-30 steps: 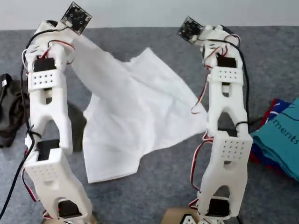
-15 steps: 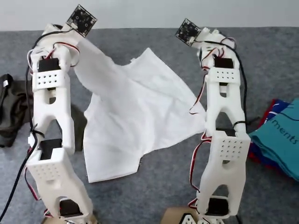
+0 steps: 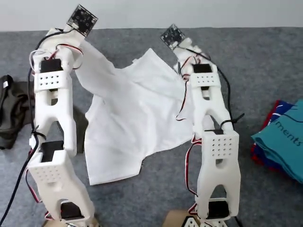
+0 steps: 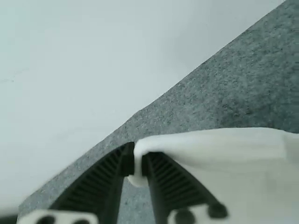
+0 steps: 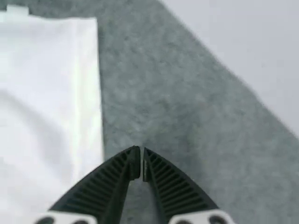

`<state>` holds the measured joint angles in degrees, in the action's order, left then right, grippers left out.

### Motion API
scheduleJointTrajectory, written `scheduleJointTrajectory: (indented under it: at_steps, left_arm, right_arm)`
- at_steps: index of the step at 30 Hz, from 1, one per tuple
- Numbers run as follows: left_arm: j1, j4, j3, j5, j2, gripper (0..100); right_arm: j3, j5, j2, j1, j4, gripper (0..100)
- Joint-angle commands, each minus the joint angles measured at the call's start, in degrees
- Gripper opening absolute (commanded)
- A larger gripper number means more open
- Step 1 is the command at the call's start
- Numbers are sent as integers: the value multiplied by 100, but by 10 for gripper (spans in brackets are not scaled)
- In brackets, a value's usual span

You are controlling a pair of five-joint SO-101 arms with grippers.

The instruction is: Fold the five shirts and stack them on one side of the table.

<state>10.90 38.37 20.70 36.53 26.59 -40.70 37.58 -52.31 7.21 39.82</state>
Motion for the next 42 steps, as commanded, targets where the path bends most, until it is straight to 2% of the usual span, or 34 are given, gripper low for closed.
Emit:
scheduleJointTrajectory:
  at_steps: [1, 10, 16, 21, 35, 39, 42]
  left_arm:
    - [-132, 18, -127, -79, -123, 2]
    - [-343, 18, -242, -387, -132, 2]
    - [-308, 26, -242, -396, -132, 2]
    - [-299, 26, -242, -396, -132, 2]
    - [-343, 26, -207, -396, -132, 2]
    - [-343, 26, -207, -396, -132, 2]
    - [-352, 26, -207, -396, -132, 2]
  right_arm:
    - [-387, -308, -84, 48, 295, 11]
    - [-387, -299, -356, 66, 945, 11]
    - [-387, -255, -365, -312, 1903, 11]
    - [-396, 624, -330, -409, 2976, 11]
    - [-396, 712, 1305, -892, 5262, 10]
    - [-396, 712, 1842, -796, 5279, 15]
    - [-387, 668, 1956, -629, 4620, 15]
